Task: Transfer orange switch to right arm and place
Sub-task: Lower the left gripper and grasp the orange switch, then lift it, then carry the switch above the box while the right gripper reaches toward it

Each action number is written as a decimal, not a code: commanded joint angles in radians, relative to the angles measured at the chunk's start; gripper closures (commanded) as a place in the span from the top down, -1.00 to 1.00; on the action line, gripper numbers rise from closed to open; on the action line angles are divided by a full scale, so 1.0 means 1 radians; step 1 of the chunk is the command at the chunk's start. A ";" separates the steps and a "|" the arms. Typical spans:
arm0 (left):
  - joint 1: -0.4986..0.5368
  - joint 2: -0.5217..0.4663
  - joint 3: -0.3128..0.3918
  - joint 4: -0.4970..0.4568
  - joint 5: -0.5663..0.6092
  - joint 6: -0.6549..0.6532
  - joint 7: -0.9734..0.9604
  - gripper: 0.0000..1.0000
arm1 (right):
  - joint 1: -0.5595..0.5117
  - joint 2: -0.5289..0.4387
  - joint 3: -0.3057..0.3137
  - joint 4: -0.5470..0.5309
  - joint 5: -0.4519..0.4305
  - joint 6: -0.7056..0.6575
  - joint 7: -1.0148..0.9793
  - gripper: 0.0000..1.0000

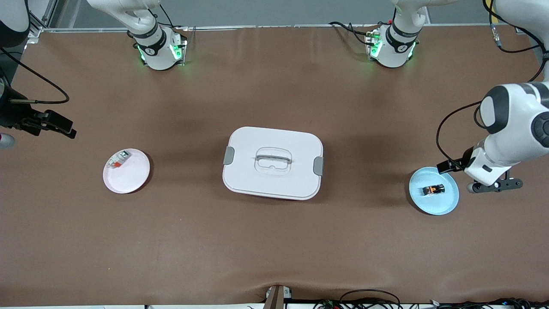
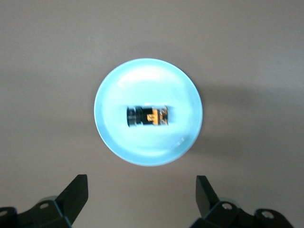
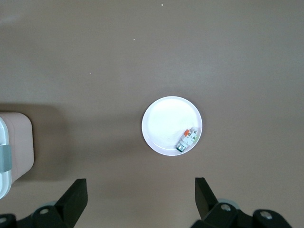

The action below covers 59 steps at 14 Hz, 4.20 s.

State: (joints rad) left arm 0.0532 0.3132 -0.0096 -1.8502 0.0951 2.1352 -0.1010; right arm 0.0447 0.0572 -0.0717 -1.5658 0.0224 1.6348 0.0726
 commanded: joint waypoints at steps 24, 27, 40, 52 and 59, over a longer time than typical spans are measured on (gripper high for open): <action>0.031 0.314 0.002 0.014 0.028 0.356 0.078 1.00 | 0.023 -0.008 -0.005 0.018 -0.018 -0.009 -0.002 1.00; 0.031 0.314 0.002 0.011 0.028 0.348 0.080 0.18 | 0.024 -0.008 -0.005 0.018 -0.018 -0.007 -0.001 1.00; 0.019 0.118 -0.049 0.109 -0.139 0.047 0.051 -1.00 | 0.064 -0.010 -0.002 0.033 -0.016 -0.010 0.004 1.00; 0.020 0.090 -0.257 0.411 -0.377 -0.356 -0.513 -1.00 | 0.444 -0.008 0.013 0.078 0.049 -0.005 0.351 1.00; 0.011 0.090 -0.456 0.462 -0.501 -0.357 -1.030 -1.00 | 0.590 -0.008 0.015 -0.063 0.229 0.350 0.706 1.00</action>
State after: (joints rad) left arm 0.0612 0.3986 -0.4316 -1.4221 -0.3678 1.8002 -1.0260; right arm 0.6099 0.0625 -0.0469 -1.5647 0.2033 1.8953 0.7197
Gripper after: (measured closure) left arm 0.269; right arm 0.000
